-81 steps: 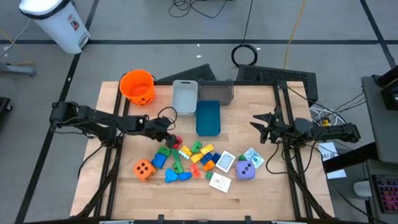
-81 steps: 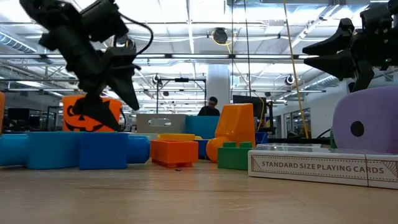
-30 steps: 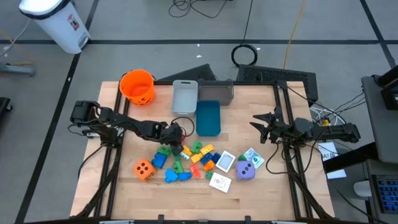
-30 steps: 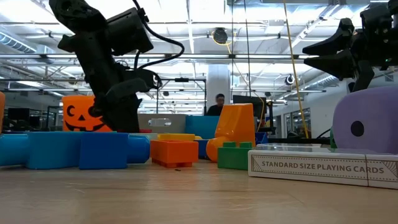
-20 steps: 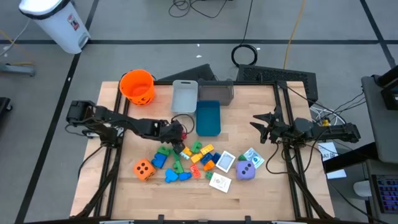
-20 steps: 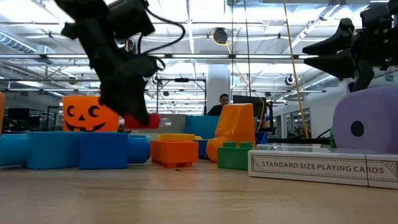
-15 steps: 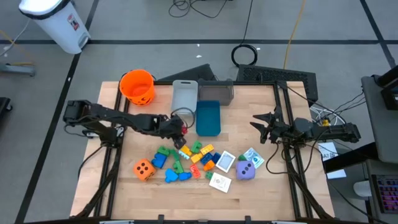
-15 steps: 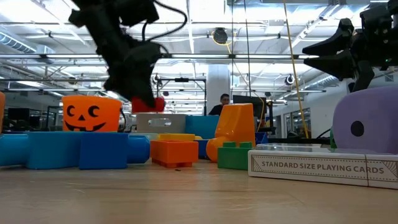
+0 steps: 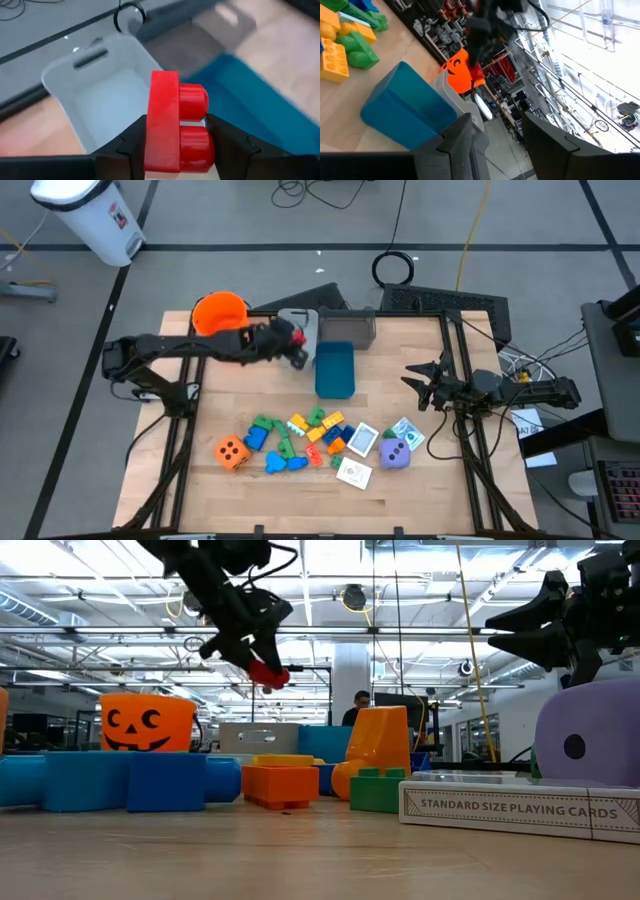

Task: Pick & Place Toys
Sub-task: Put the red 2 stud gamepiece into the white bin, then put the small green gamepiece into the white bin

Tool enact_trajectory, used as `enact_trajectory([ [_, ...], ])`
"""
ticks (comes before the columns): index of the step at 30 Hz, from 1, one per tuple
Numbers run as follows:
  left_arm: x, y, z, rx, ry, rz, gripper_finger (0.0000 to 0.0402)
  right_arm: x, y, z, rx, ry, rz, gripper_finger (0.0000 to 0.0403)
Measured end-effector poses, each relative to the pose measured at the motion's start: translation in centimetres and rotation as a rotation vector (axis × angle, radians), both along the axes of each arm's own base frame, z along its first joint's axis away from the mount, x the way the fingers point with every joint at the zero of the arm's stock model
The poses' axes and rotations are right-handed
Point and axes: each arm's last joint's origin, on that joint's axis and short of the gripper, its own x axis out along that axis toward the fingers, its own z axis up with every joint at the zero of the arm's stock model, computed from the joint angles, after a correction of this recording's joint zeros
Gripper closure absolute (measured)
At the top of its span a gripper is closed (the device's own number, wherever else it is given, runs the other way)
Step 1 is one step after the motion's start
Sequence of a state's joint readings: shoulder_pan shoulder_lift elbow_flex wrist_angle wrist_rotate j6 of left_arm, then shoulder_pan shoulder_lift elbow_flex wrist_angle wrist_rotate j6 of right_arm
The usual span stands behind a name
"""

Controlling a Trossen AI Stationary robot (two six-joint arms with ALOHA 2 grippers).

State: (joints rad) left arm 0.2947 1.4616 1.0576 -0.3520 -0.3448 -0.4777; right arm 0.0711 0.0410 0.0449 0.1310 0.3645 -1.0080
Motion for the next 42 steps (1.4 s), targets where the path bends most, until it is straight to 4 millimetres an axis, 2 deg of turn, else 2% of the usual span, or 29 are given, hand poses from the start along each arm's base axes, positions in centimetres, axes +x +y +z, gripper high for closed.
enact_trajectory([
  [5, -0.3, 3.6, -0.5, 0.0, -0.046, 0.077, 0.022, 0.0, 0.0, 0.0, -0.001, 0.001, 0.0, 0.0234],
  [9, 0.5, 5.4, -2.4, 0.0, -0.027, 0.085, 0.0187, 0.0, 0.0, 0.0, 0.0, 0.001, 0.0, 0.0234],
  [12, 1.8, 6.3, -4.2, 0.014, -0.041, 0.081, 0.0184, 0.0, 0.0, 0.0, -0.002, 0.001, 0.0, 0.0234],
  [15, 2.8, 7.0, -5.8, 0.028, -0.057, 0.103, 0.0201, 0.0, 0.0, 0.0, 0.0, 0.001, 0.0, 0.0234],
  [18, 3.0, 7.6, -7.3, 0.023, -0.026, 0.145, 0.0231, 0.0, 0.0, 0.0, 0.0, 0.0, 0.0, 0.0234],
  [20, 2.9, 7.8, -7.5, 0.027, -0.017, 0.151, 0.0252, 0.0, 0.0, 0.0, 0.0, 0.0, 0.0, 0.0234],
  [23, 2.8, 7.9, -7.0, 0.068, -0.005, 0.114, 0.0281, 0.0, 0.0, 0.0, 0.0, 0.0, 0.0, 0.0234],
  [26, 2.5, 7.5, -5.6, 0.116, -0.001, 0.073, 0.03, 0.0, 0.0, 0.0, 0.0, 0.0, 0.0, 0.0234],
  [30, 1.8, 6.6, -3.2, 0.136, -0.036, 0.052, 0.0301, 0.0, 0.0, 0.0, 0.0, 0.0, 0.0, 0.0234],
  [33, 1.1, 5.5, -1.5, 0.134, -0.049, -0.004, 0.0277, 0.0, 0.0, 0.0, 0.0, 0.0, 0.0, 0.0234],
  [36, 0.6, 3.9, 0.0, 0.113, -0.078, -0.057, 0.0237, 0.0, 0.0, 0.0, 0.0, 0.0, 0.0, 0.0234],
  [42, -0.3, 0.5, 1.4, 0.07, -0.033, -0.145, 0.0151, 0.0, 0.0, 0.0, 0.0, 0.0, 0.0, 0.0234],
])
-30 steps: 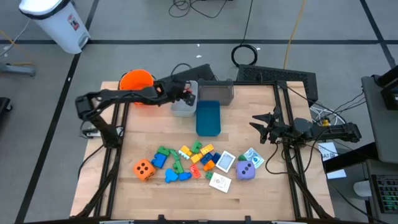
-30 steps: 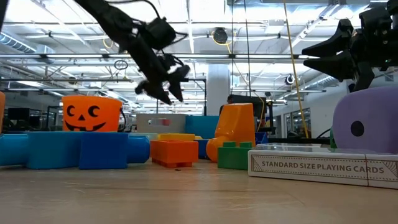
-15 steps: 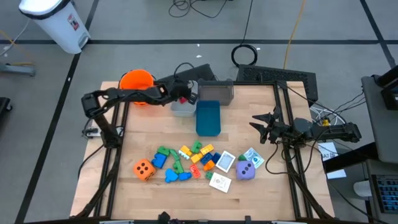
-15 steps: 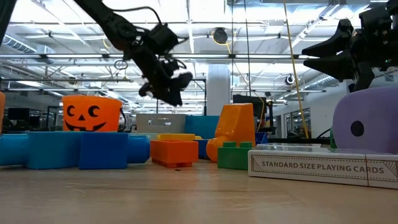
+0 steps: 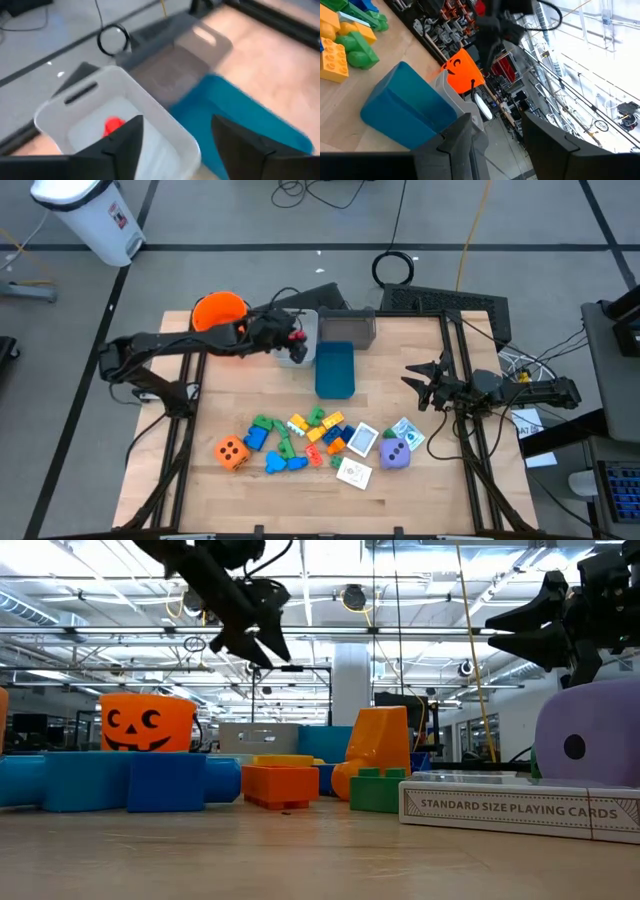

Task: Pick & Place Toys
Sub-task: Put the small green gamepiece into the white bin

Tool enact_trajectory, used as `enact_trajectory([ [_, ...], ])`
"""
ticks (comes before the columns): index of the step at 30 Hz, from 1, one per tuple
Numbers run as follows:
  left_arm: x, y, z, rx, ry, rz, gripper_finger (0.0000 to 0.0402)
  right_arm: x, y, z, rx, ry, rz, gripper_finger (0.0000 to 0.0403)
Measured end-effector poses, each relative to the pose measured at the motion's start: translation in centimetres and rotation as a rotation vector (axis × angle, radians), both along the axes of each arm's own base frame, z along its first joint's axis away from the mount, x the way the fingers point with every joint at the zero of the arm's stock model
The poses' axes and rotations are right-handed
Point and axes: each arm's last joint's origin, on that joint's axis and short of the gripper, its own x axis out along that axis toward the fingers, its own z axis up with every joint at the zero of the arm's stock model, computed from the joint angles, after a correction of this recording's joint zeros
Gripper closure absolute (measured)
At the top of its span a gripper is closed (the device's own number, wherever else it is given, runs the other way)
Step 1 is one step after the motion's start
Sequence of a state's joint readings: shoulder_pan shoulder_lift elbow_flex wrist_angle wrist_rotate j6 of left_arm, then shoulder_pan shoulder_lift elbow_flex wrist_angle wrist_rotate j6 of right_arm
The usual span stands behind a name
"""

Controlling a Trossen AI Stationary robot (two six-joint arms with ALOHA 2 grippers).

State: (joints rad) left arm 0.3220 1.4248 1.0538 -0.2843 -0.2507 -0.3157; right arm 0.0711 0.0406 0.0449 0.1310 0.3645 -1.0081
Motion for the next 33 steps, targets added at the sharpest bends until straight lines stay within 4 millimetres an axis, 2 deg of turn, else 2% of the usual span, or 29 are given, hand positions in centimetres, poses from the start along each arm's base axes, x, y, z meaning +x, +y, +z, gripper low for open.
enact_trajectory([
  [7, 0.2, -3.8, -0.5, -0.121, 0.065, -0.223, 0.0103, 0.0, 0.0, 0.0, 0.0, 0.0, 0.0, 0.0234],
  [14, 0.7, -7.1, -0.9, -0.14, 0.113, -0.349, 0.01, 0.0, 0.0, 0.0, 0.0, 0.0, 0.0, 0.0234],
  [19, 0.0, -9.0, -1.7, -0.125, 0.244, -0.446, 0.0096, 0.0, 0.0, 0.0, 0.0, 0.0, 0.0, 0.0234],
  [27, -1.8, -11.1, -4.8, -0.251, 0.384, -0.399, 0.0096, 0.0, 0.0, 0.0, 0.0, 0.0, 0.0, 0.0234],
  [30, -1.6, -11.9, -5.8, -0.286, 0.325, -0.446, 0.0096, 0.0, 0.0, 0.0, 0.0, 0.0, 0.0, 0.0234],
  [33, -1.6, -12.8, -7.2, -0.233, 0.305, -0.53, 0.0096, 0.0, 0.0, 0.0, -0.001, 0.001, 0.0, 0.0234],
])
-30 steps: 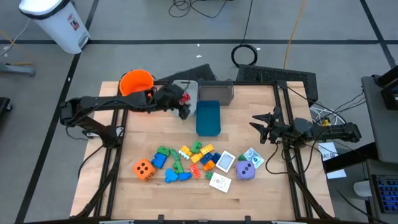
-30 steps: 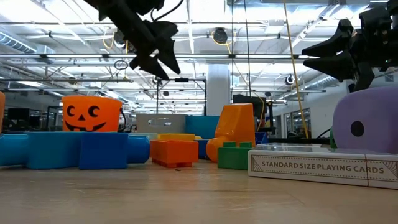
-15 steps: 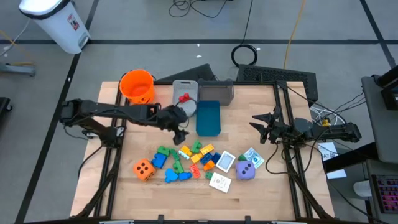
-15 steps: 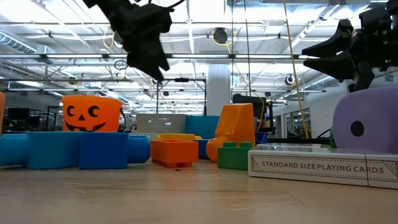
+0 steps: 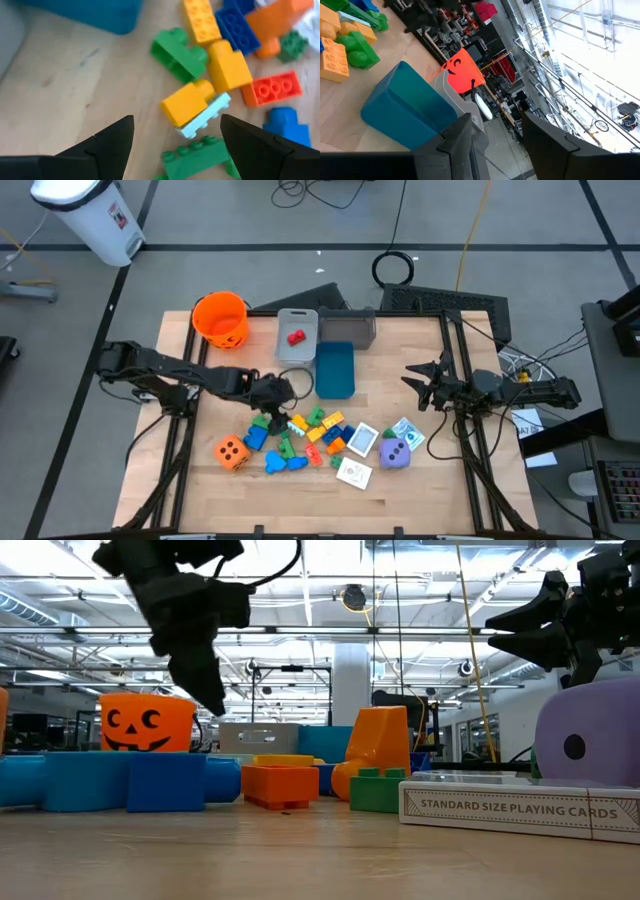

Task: Pick & Place Toys
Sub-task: Put the small green gamepiece into the white bin

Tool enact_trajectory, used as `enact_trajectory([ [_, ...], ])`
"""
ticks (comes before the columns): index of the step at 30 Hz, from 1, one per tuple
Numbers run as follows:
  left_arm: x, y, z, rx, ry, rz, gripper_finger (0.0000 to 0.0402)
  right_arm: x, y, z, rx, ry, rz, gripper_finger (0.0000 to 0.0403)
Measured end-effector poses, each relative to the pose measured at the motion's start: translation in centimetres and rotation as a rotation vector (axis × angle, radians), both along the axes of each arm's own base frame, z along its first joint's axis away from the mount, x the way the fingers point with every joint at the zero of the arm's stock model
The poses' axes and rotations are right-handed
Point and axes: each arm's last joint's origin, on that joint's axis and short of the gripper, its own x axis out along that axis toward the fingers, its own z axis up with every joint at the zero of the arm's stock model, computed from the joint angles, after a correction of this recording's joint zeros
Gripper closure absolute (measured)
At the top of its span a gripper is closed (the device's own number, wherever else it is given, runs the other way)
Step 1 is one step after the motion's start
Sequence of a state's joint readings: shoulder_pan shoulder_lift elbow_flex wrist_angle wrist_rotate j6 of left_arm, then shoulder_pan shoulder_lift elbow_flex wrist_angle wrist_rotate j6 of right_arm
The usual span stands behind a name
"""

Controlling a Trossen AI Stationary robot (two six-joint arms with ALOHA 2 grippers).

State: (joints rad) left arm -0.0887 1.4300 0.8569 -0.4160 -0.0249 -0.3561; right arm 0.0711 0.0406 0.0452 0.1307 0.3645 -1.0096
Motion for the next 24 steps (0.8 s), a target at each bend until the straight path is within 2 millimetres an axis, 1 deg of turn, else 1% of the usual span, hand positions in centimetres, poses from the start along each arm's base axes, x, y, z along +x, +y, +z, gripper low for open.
enact_trajectory([
  [3, -0.2, -0.8, -1.1, 0.055, -0.034, -0.112, 0.0096, 0.0, 0.0, 0.0, 0.0, 0.0, 0.0, 0.0234],
  [7, -1.1, -1.7, -2.7, 0.098, 0.006, -0.208, 0.0096, 0.0, 0.0, 0.0, 0.001, 0.0, 0.0, 0.0234],
  [12, -1.9, -2.2, -3.6, 0.124, 0.044, -0.232, 0.0096, 0.0, 0.0, 0.0, 0.001, 0.0, 0.0, 0.0234],
  [18, -1.9, -2.8, -3.6, 0.134, 0.03, -0.271, 0.0096, 0.0, 0.0, 0.0, 0.001, 0.0, 0.0, 0.0234],
  [24, -1.5, -3.1, -5.0, 0.158, 0.067, -0.316, 0.0097, 0.0, 0.0, 0.0, 0.001, 0.0, 0.0, 0.0234],
])
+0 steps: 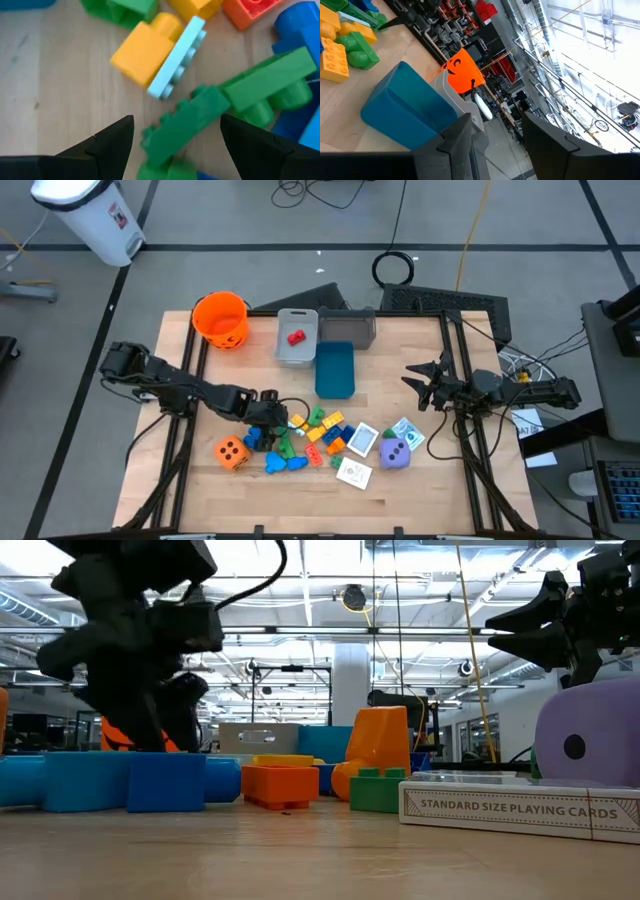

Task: Pick & Place Toys
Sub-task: Put the small green gamepiece into the white bin

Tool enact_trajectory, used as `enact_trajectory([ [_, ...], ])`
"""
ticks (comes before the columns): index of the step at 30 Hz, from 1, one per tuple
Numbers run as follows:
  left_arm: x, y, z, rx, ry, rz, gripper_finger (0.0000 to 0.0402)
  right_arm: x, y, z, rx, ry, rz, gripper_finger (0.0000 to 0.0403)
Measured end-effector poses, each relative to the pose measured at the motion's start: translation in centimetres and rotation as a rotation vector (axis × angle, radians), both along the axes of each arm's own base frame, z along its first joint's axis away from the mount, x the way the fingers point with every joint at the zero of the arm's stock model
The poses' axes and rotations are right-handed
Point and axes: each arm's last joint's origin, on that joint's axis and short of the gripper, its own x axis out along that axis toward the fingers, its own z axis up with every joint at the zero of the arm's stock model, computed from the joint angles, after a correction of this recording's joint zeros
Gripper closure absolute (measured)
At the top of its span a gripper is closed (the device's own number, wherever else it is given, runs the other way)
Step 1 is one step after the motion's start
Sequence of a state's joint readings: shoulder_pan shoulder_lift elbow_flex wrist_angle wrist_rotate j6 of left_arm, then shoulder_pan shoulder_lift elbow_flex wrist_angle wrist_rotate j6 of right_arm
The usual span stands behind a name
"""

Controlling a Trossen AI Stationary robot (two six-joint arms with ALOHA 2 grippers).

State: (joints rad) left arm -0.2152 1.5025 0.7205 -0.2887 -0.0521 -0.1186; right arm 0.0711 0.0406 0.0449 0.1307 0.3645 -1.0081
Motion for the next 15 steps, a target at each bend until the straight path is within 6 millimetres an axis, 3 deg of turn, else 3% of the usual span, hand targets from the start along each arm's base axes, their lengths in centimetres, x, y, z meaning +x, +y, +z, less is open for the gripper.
enact_trajectory([
  [5, 0.2, 0.0, -1.3, 0.018, 0.051, -0.008, 0.0122, 0.0, 0.0, 0.0, 0.0, 0.002, 0.0, 0.0234],
  [15, 0.6, 1.1, -1.5, 0.017, 0.044, 0.031, 0.0215, 0.1, 0.0, -0.1, -0.001, 0.015, 0.0, 0.0234],
])
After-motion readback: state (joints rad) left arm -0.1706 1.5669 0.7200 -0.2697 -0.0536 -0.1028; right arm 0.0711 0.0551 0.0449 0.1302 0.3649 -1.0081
